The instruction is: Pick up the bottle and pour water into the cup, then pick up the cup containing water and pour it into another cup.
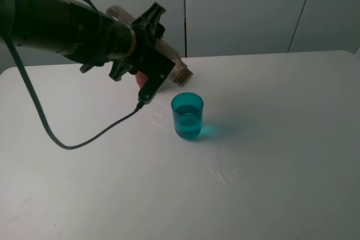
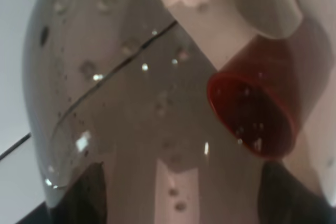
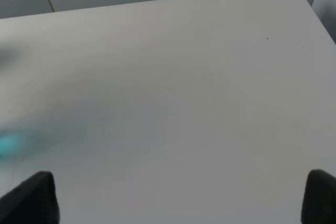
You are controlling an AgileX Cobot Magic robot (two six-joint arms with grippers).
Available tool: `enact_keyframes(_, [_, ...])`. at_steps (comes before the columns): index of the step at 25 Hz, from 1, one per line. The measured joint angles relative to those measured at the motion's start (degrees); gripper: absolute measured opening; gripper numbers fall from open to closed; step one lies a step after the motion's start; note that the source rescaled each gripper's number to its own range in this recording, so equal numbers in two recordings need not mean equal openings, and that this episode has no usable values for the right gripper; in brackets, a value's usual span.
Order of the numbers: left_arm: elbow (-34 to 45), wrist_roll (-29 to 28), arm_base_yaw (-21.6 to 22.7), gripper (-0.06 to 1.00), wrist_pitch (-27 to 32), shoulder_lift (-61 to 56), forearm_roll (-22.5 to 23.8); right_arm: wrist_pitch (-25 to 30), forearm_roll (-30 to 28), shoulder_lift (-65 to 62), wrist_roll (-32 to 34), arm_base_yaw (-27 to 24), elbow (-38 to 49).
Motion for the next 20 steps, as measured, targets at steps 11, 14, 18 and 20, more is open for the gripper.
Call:
enact_keyframes(11, [0.0,-0.4,0.0,0.0,-2.1,0.0,1.2,0.0,0.0,0.0,0.0,0.0,0.0])
enact_keyframes(14, [0.0,-5.3,0.0,0.0,-2.1,-0.3,1.1,0.0,0.0,0.0,0.0,0.0,0.0])
enact_keyframes(18, [0.0,-17.5,0.0,0.0,-2.2,-3.2,-5.8,0.0,0.0,0.0,0.0,0.0,0.0])
enact_keyframes(20, [0.3,-20.5,0.4,0.0,-3.4,-5.8,-11.9,0.0,0.0,0.0,0.0,0.0,0.0])
